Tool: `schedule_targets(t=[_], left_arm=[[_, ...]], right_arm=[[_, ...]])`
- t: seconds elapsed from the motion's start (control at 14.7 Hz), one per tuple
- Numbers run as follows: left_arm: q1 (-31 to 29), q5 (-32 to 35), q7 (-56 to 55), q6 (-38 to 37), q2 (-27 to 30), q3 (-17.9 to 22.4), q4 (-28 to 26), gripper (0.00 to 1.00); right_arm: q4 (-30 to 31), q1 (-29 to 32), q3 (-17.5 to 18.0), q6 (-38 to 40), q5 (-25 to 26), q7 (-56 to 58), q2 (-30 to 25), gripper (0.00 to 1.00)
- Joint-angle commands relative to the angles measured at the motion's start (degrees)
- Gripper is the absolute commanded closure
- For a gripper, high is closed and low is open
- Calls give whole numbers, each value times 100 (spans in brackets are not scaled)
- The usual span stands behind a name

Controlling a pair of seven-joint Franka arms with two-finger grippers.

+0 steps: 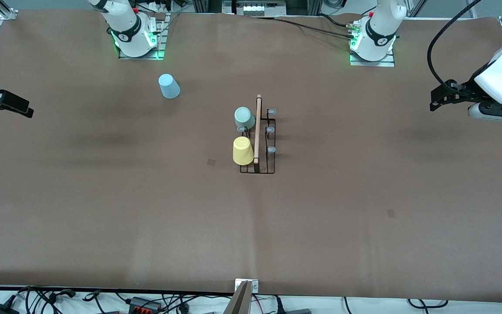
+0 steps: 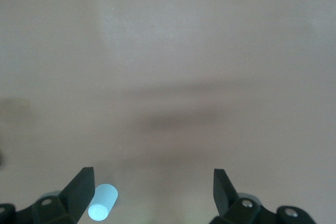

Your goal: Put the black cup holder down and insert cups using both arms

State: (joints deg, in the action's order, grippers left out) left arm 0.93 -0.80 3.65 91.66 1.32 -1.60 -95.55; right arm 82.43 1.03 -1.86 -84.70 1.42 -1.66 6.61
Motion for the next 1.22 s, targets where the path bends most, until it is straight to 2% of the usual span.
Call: schedule_targets(t=[0.0, 1.16], left_arm=[[22, -122, 92, -86, 9, 28, 63, 0], [22, -122, 92, -95, 9, 28, 63, 0]], right_arm=[[-78, -6, -8, 129, 78, 202, -55, 0], [-113, -6, -8, -188, 42, 175, 7, 0]])
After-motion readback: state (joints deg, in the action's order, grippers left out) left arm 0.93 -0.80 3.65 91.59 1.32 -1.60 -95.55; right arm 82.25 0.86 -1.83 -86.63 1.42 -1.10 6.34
